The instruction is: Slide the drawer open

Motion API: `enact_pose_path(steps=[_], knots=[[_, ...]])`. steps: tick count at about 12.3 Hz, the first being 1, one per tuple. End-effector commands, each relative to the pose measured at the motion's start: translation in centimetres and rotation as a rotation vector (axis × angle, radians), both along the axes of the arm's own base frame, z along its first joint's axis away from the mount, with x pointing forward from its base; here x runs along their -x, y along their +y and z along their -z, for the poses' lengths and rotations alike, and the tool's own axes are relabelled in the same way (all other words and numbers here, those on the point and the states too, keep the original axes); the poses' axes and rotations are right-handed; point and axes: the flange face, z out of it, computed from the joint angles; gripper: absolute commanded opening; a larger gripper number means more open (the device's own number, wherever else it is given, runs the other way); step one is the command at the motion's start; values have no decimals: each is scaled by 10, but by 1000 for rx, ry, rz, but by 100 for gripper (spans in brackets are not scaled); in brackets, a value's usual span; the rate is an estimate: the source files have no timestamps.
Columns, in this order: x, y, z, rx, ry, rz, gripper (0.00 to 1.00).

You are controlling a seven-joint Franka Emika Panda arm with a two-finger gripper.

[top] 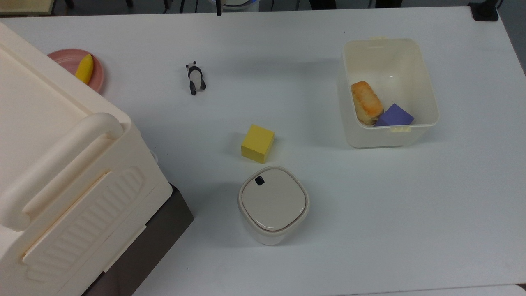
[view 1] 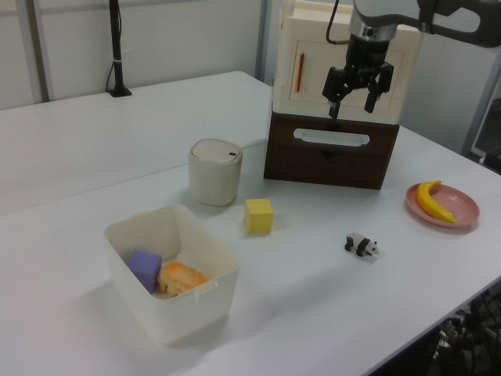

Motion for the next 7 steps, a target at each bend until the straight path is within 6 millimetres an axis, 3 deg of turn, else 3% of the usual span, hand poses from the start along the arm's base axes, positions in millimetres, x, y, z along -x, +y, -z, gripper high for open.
enact_pose_path(steps=[1,7], knots=[[-4,6,11,-7,42,-14,100],[-5,4,12,-11,45,-3,100]])
